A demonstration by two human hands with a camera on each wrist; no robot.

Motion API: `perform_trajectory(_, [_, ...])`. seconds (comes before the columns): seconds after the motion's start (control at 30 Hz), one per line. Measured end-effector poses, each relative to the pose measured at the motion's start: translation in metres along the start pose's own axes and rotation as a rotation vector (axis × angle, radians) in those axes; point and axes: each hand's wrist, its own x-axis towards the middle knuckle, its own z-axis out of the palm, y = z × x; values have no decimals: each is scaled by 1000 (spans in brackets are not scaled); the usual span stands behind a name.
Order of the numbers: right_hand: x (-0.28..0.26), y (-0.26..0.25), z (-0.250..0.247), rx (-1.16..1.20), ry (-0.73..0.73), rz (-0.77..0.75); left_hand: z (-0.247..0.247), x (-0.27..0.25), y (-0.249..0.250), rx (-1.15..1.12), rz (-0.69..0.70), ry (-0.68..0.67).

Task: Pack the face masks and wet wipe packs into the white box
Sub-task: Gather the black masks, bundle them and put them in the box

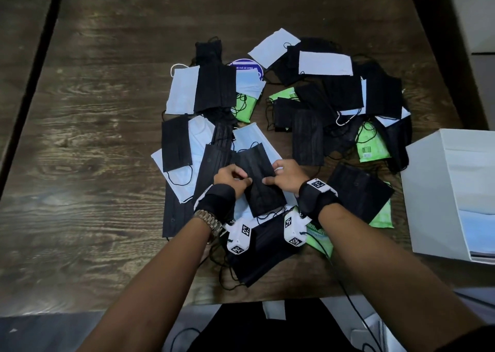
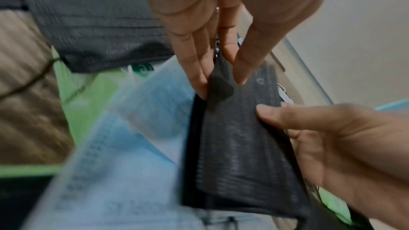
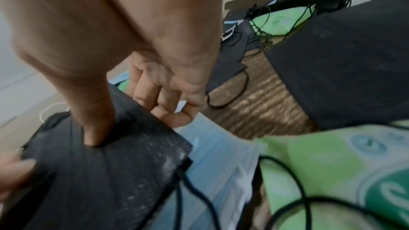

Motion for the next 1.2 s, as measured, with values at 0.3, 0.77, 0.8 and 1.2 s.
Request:
perform_trajectory(0.3, [-38,9,-51,102,-16,-92,-2,-66,-15,855,397,-416])
perform_trajectory(0.77, [-77,43,-69,154,18,-83,47,-91,-32,902,359,-436])
perform_trajectory(0.8, [-81,45,-71,157,14,-84,46,-89,-32,885,354,-437])
perform_trajectory(1.2, [-124,48,-77,552,-41,-160,36,-68,-18,-116,35,-419])
